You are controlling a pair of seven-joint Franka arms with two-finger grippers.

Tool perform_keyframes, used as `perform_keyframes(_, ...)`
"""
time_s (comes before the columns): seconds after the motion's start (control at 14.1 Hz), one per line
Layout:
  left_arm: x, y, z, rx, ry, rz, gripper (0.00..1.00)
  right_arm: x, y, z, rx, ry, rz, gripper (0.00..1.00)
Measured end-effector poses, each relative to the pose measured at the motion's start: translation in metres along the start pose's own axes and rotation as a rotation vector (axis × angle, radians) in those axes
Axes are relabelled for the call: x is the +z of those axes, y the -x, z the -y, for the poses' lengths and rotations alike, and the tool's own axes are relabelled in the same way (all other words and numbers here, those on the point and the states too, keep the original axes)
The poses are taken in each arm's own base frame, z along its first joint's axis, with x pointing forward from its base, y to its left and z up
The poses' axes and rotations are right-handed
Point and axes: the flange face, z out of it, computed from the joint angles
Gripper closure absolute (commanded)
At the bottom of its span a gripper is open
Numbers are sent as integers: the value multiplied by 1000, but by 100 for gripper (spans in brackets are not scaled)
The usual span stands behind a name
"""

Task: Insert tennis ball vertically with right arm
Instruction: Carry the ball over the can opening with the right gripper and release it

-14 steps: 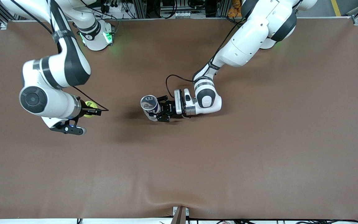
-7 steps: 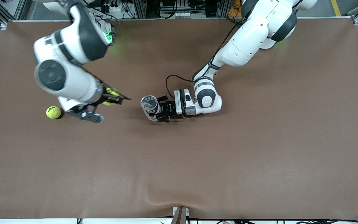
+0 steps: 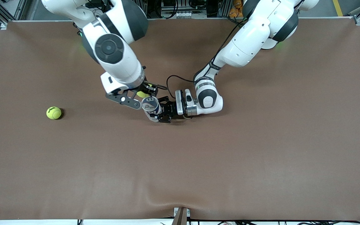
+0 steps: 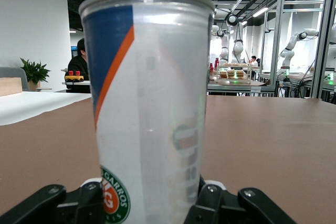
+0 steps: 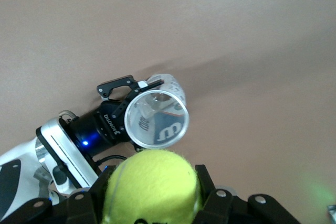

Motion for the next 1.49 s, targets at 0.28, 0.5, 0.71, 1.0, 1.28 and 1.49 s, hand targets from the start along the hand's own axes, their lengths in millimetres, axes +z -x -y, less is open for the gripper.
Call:
perform_keyframes(0.28,0,0,0,-2,-2,-1,51,29,-15,8,17,5,2,91)
perform_keyframes(0.5,0,0,-1,-2,-3,-1,51,44,-20,12,19,14,9,74)
perform_keyframes(0.71,0,0,-1,-3,-3,-1,51,47,-20,12,20,19,12,50)
perform_keyframes(1.0,0,0,-1,-3,-4,-1,51,48,-20,11,20,26,17,28)
perform_keyframes(1.28,0,0,-1,-4,-4,-1,51,51,-19,9,22,43,29,0)
perform_keyframes(1.49,0,1,-1,-5,-4,-1,51,51,-19,10,22,42,28,0)
